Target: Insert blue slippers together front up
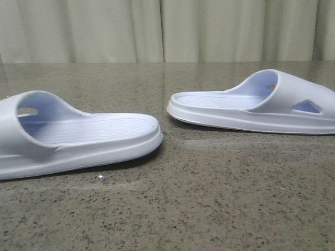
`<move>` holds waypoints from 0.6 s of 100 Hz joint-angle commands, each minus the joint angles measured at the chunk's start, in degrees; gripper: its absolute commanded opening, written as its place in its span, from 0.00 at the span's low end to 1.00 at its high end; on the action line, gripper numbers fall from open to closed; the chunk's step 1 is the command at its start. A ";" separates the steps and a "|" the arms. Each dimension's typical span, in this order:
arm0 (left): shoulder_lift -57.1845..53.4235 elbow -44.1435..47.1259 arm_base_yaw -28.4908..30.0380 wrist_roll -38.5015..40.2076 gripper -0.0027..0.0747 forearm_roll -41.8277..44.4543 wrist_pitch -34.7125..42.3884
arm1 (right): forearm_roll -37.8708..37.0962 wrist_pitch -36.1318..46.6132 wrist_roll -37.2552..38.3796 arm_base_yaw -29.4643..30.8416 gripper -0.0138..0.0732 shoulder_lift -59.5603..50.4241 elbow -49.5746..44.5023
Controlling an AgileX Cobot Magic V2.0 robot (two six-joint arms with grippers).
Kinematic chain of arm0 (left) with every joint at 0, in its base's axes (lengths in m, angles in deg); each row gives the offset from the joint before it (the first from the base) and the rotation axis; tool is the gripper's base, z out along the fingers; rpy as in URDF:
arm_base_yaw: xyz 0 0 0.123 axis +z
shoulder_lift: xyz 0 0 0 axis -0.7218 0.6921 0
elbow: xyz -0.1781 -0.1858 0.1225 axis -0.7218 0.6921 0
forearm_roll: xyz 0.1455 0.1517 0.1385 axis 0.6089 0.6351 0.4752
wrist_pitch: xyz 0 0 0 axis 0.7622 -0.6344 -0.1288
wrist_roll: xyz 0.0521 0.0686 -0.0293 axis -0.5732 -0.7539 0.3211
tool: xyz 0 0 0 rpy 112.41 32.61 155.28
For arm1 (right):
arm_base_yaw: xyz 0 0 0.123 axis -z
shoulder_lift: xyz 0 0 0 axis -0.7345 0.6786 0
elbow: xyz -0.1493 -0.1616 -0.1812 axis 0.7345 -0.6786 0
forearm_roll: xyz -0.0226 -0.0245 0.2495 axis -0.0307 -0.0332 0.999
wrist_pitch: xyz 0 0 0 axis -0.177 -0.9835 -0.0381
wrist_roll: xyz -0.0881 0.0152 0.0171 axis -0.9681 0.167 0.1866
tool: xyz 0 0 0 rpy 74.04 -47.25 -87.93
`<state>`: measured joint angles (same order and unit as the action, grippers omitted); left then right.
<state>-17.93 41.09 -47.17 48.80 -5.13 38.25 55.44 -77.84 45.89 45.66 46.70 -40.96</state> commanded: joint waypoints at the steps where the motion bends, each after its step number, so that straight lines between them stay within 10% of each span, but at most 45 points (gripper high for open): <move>1: -1.60 0.58 -0.34 0.60 0.06 -0.10 4.69 | -0.62 4.60 -0.36 -0.01 0.04 -1.14 -1.11; 60: -1.60 0.58 -0.34 0.60 0.06 0.21 5.58 | -0.62 4.60 -0.36 -0.01 0.04 -1.14 -1.11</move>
<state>-17.93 41.09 -47.17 48.80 -5.03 38.25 55.44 -77.84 45.89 45.66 46.70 -40.96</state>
